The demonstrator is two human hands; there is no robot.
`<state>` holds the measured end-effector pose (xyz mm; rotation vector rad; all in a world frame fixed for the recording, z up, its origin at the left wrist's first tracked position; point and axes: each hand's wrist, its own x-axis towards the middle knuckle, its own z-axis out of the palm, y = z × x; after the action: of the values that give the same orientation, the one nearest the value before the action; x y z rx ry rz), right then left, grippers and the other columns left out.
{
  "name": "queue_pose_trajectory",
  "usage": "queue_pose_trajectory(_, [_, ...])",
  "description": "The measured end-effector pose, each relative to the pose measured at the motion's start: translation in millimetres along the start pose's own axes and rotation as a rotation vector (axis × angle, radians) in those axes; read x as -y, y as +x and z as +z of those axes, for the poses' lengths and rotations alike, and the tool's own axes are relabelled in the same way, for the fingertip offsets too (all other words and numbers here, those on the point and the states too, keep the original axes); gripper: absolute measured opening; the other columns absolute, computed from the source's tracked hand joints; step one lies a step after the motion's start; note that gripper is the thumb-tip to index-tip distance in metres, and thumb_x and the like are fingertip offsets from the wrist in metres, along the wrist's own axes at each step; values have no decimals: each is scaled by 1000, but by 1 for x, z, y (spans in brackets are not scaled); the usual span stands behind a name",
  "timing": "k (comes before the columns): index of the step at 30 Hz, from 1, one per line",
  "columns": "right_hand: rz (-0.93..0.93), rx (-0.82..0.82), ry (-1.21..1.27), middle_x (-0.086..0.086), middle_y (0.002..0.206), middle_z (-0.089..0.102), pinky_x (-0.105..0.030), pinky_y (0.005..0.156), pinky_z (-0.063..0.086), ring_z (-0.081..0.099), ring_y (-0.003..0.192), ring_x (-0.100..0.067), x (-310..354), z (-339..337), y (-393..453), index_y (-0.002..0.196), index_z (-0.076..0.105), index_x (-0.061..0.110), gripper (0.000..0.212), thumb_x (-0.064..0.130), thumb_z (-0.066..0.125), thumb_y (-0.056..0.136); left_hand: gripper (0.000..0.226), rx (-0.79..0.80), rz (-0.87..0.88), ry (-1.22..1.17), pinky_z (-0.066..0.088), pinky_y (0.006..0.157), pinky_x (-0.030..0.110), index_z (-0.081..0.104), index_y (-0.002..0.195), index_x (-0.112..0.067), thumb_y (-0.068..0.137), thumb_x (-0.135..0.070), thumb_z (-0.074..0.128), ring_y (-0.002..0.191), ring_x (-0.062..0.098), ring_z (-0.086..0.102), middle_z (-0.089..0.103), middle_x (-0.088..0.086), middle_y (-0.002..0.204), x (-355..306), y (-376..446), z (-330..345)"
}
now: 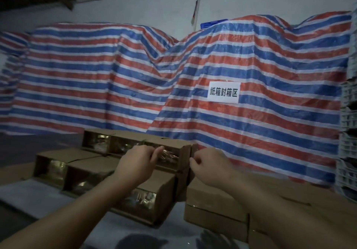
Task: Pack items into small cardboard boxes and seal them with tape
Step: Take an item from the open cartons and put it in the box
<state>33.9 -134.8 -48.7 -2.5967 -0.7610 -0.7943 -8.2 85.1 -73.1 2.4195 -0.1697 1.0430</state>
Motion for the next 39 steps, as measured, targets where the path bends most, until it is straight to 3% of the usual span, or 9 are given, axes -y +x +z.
queue_pose_trajectory(6, [-57, 1, -42, 9, 65, 59, -11, 47, 33, 59, 57, -1, 28, 55, 77, 71, 56, 31, 27, 39, 57, 97, 68, -152, -162, 47, 54, 60, 32, 62, 64, -17, 101, -55, 20, 54, 11, 61, 62, 1, 57, 80, 38, -10])
queue_pose_trajectory(11, [-75, 104, -68, 6, 86, 59, -31, 62, 48, 58, 76, -12, 48, 94, 172, 91, 55, 29, 19, 48, 49, 92, 25, -130, -197, 133, 57, 71, 34, 59, 84, -25, 102, -35, 44, 70, 8, 64, 63, -4, 77, 170, 98, -15])
queue_pose_trajectory(14, [-125, 124, -35, 9, 92, 56, -28, 62, 47, 57, 81, -11, 65, 121, 226, 100, 50, 33, 21, 52, 52, 90, 6, -180, -155, 364, 56, 78, 33, 54, 99, -25, 95, -28, 56, 81, 9, 59, 60, -6, 91, 226, 138, -10])
queue_pose_trajectory(19, [-238, 171, 80, 13, 88, 45, -24, 60, 35, 44, 75, -4, 106, 171, 297, 100, 39, 38, 30, 61, 55, 89, 56, -84, -181, 739, 46, 93, 36, 45, 128, -25, 80, -33, 74, 112, 19, 53, 54, -1, 123, 304, 198, 3])
queue_pose_trajectory(24, [-284, 255, 205, 13, 89, 49, -25, 59, 30, 45, 77, -6, 132, 216, 342, 105, 42, 40, 31, 63, 58, 90, 77, 74, -241, 855, 40, 105, 44, 27, 148, -24, 84, -37, 69, 130, 25, 44, 41, 4, 145, 351, 235, 17])
queue_pose_trajectory(29, [-231, 377, -65, -1, 108, 57, -34, 79, 44, 53, 91, -18, 142, 237, 362, 127, 53, 22, 47, 54, 56, 93, 66, 152, -203, 848, 41, 101, 41, 28, 149, -26, 92, -35, 61, 129, 24, 45, 44, 4, 143, 355, 253, 27])
queue_pose_trajectory(32, [-198, 411, -182, -4, 100, 59, -43, 96, 47, 58, 94, -23, 149, 249, 365, 114, 57, 20, 39, 53, 51, 94, 38, 196, -164, 898, 46, 95, 37, 49, 133, -29, 95, -30, 56, 115, 20, 54, 56, 0, 125, 353, 257, 34])
queue_pose_trajectory(35, [-210, 378, -238, -4, 99, 58, -53, 108, 38, 57, 104, -27, 160, 255, 366, 108, 55, 21, 33, 51, 49, 96, 24, 174, -209, 925, 49, 81, 31, 60, 115, -29, 92, -23, 62, 96, 16, 59, 59, -5, 103, 348, 258, 34])
queue_pose_trajectory(39, [-229, 268, -110, -7, 118, 61, -52, 106, 43, 58, 111, -28, 175, 250, 370, 126, 55, 22, 36, 42, 54, 97, 21, 104, -176, 911, 51, 81, 32, 61, 113, -24, 92, -25, 61, 93, 18, 61, 61, -2, 102, 329, 267, 13])
